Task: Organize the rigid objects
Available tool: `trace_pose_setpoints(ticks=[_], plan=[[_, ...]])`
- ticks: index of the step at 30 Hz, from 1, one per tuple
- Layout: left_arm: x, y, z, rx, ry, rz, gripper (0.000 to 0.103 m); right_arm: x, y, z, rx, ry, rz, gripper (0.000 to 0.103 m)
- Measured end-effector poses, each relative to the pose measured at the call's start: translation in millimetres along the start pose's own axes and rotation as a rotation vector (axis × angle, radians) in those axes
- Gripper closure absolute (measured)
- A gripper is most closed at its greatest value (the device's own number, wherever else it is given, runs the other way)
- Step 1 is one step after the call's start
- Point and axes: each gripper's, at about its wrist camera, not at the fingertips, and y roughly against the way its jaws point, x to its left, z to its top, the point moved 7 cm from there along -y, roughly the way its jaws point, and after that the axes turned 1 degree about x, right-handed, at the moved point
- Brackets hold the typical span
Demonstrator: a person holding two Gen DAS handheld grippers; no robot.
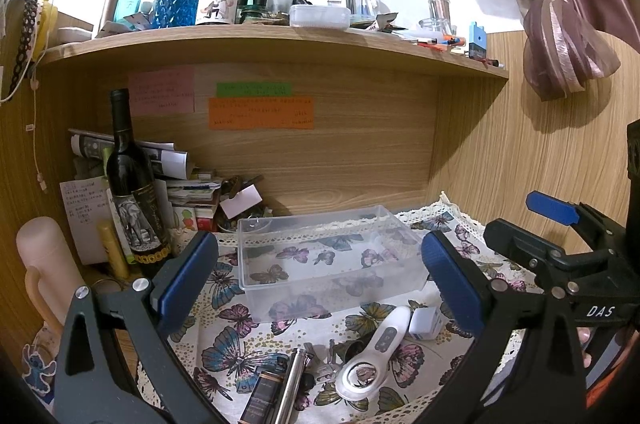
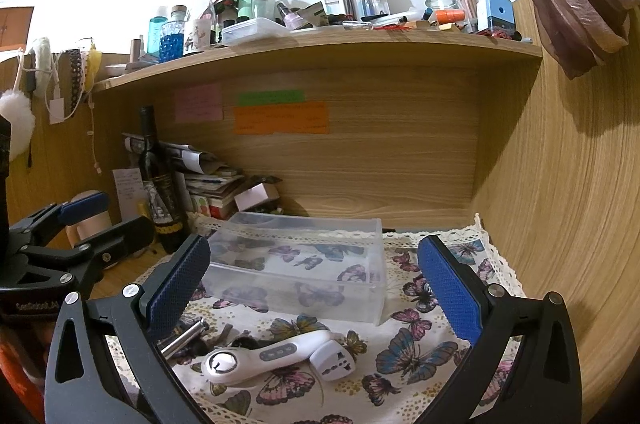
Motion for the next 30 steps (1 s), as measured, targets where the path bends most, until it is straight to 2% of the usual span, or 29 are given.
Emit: trace_pose_setpoints(ticks=[30], plan=[[-1.3, -0.4, 3.0, -0.001, 0.008, -0.004, 0.0, 3.0, 0.5, 0.2, 0.002, -0.004, 0.004, 0.0]])
